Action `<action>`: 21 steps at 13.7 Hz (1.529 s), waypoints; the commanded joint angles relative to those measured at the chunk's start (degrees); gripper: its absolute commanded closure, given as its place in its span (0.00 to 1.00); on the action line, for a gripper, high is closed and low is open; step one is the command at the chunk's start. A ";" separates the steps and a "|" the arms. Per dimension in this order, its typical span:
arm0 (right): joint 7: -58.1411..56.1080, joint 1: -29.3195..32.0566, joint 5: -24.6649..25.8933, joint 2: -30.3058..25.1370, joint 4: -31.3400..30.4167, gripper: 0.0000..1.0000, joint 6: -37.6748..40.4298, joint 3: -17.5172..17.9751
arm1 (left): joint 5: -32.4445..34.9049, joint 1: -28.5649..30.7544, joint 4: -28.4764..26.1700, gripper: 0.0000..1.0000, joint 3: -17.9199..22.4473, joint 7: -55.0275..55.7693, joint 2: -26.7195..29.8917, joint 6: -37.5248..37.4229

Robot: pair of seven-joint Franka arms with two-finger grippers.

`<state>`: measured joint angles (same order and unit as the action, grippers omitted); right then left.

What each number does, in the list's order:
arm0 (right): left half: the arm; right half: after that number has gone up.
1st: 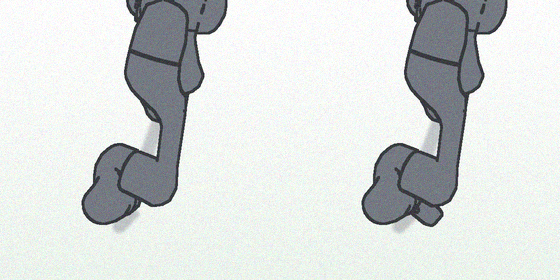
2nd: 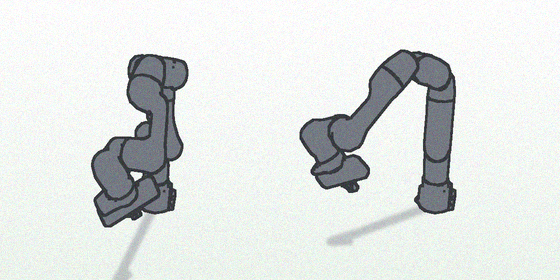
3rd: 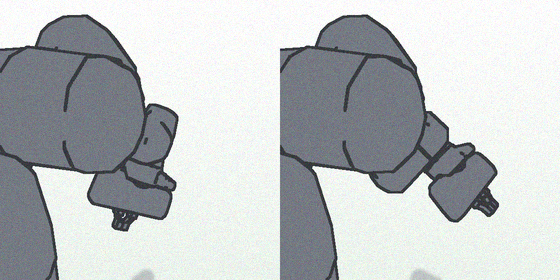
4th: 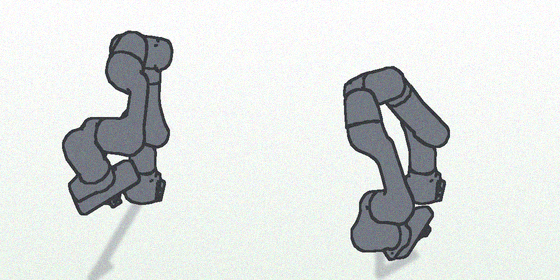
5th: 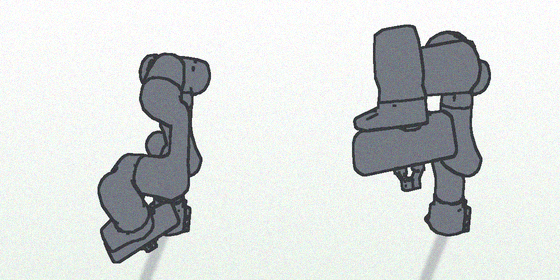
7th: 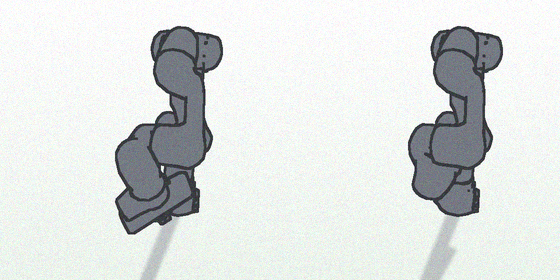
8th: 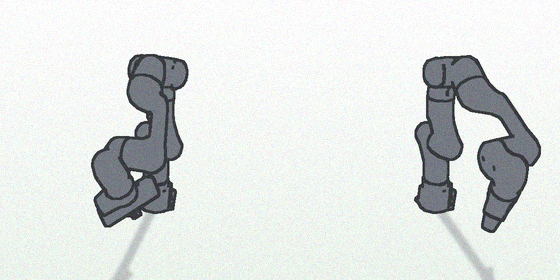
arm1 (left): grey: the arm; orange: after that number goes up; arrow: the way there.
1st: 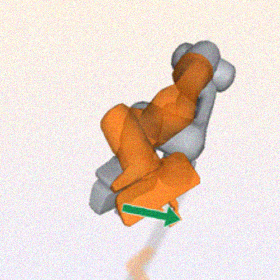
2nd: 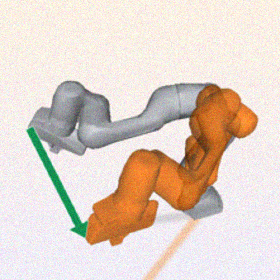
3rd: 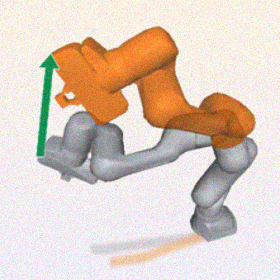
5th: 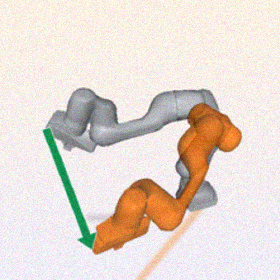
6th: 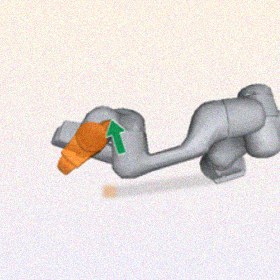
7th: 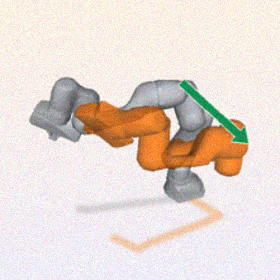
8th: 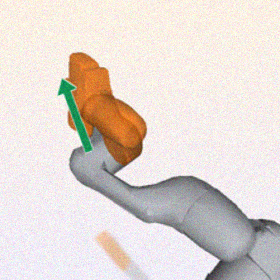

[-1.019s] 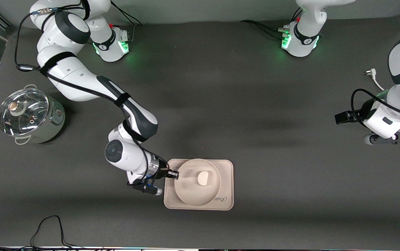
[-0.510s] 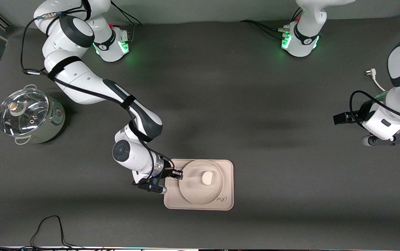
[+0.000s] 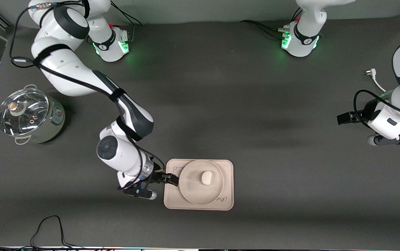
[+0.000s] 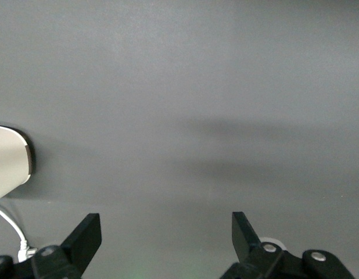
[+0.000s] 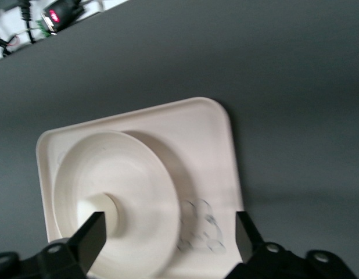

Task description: Place bun in plate and plate on tray

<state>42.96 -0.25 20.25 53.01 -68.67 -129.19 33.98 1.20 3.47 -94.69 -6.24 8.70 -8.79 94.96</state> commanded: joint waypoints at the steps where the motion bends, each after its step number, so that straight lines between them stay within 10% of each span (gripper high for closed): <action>1: 0.02 2.35 -3.62 -10.52 -2.16 0.00 12.16 -1.80 | -0.41 -0.31 -3.04 0.00 0.00 0.97 4.56 0.66; 12: -30.20 1.65 -26.85 -49.82 -24.65 0.00 26.16 -33.09 | -0.06 -2.24 -6.21 0.00 -0.35 3.78 10.02 0.22; 21: -29.34 3.15 -24.30 -57.49 -30.64 0.00 33.29 -30.12 | -0.93 -2.59 -3.22 0.00 -0.52 4.40 9.41 1.45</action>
<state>13.67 2.36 -4.93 -2.62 -97.29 -95.52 2.31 0.88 1.67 -99.19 -7.02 12.01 0.37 96.62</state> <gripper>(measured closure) 0.000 0.000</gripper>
